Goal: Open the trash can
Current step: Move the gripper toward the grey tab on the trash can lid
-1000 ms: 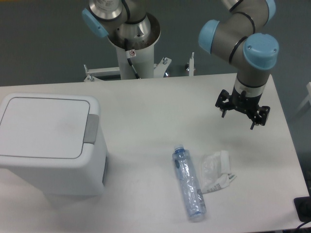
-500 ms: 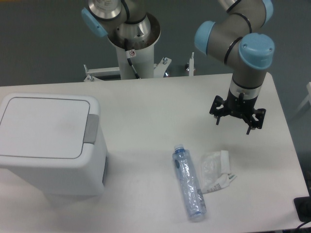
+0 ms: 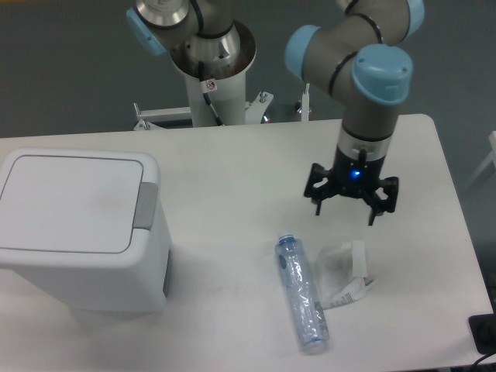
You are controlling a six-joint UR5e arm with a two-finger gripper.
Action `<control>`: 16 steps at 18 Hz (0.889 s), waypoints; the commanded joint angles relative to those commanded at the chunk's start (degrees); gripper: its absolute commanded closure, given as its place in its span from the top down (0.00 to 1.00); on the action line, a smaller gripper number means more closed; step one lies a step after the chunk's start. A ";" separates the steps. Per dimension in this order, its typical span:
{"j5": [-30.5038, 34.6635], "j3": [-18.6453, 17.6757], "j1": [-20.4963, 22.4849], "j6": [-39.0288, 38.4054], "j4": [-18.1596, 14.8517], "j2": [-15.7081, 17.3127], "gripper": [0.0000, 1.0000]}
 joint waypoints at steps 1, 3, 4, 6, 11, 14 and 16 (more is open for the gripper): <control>-3.15 2.98 -0.18 -2.11 -4.47 -0.44 1.00; -4.94 7.12 -0.97 -2.75 -10.11 -1.41 1.00; -5.99 10.54 -1.76 -3.62 -12.84 -2.45 1.00; -8.36 15.03 -1.94 -6.25 -16.53 -4.22 1.00; -8.99 16.72 -6.59 -6.88 -20.51 -4.22 1.00; -10.04 15.94 -9.67 -6.88 -20.60 -2.82 1.00; -10.04 14.97 -10.47 -6.88 -20.95 -1.59 1.00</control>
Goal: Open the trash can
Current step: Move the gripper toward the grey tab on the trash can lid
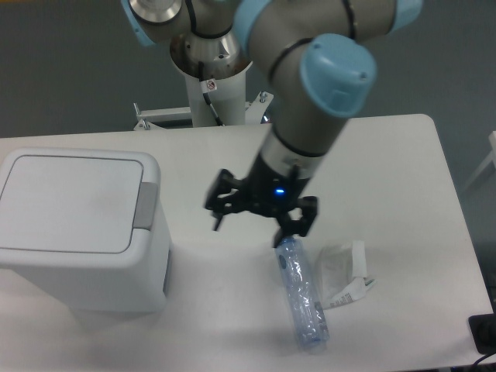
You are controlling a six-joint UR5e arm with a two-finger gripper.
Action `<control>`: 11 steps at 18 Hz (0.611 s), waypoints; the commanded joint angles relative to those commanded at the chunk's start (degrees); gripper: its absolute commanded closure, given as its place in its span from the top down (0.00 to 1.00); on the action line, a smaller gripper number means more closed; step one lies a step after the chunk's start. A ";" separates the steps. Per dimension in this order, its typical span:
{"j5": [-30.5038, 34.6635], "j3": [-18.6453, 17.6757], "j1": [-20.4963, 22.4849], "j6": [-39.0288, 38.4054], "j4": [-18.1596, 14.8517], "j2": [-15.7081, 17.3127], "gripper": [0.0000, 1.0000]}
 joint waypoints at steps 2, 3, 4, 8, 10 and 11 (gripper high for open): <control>0.00 -0.27 -0.18 0.00 -0.79 0.71 1.00; -0.09 -0.27 -0.26 0.00 -0.71 0.71 1.00; -0.09 -0.27 -0.35 0.00 -0.62 0.62 1.00; -0.09 -1.23 -1.67 0.00 -0.53 0.80 1.00; 0.00 -1.50 -1.85 -0.09 -0.53 0.97 1.00; 0.09 -2.02 -1.93 -0.17 -0.44 0.97 1.00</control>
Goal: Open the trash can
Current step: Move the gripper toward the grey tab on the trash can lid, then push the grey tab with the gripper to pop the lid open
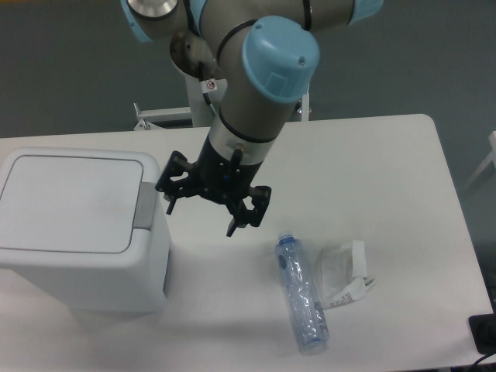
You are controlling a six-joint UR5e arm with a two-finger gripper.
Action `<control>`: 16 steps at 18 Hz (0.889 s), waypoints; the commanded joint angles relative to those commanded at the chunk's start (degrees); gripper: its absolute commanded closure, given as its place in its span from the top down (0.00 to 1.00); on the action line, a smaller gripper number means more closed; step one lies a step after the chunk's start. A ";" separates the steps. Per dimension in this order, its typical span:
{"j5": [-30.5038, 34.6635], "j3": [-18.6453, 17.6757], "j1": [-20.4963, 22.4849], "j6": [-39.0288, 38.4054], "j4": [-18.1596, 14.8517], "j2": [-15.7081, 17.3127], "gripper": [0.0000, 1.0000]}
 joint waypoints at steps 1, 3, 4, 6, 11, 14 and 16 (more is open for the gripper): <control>0.00 -0.53 -0.09 -0.17 0.00 0.09 1.00; -0.17 -0.71 -0.09 -0.18 0.00 0.53 1.00; -0.17 -0.62 -0.09 -0.18 0.00 0.53 1.00; -0.26 -0.62 -0.26 -0.35 0.18 0.62 1.00; -0.61 -0.18 -0.70 -2.72 0.62 0.44 1.00; -1.05 -0.36 -0.79 -2.90 0.62 0.53 1.00; -1.05 -0.53 -0.79 -3.16 0.70 0.44 1.00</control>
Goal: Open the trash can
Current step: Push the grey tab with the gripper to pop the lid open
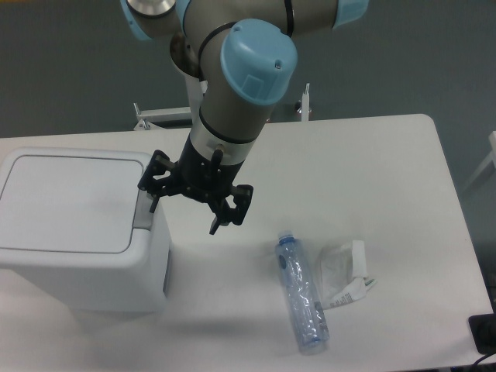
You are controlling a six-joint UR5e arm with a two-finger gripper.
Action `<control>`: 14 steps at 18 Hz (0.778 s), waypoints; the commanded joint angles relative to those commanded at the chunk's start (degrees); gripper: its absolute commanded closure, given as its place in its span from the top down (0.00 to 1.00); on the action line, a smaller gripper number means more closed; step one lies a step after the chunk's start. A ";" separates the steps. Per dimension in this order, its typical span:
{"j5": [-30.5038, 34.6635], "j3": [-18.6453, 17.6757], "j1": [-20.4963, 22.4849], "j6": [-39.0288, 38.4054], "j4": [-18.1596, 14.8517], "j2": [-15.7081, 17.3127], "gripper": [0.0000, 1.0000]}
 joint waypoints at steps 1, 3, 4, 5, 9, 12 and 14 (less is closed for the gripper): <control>0.09 -0.35 -0.09 0.00 0.52 -0.17 1.00; 0.17 -0.53 -0.70 -0.09 1.67 -0.35 1.00; 0.26 -0.79 -0.79 -0.18 1.84 -0.44 1.00; 0.26 -1.23 -0.79 -0.96 1.93 -0.44 1.00; 0.35 -1.32 -0.79 -1.67 1.93 -0.44 1.00; 0.35 -1.32 -0.79 -1.76 1.93 -0.35 1.00; 0.35 -1.32 -0.79 -1.76 1.93 -0.44 1.00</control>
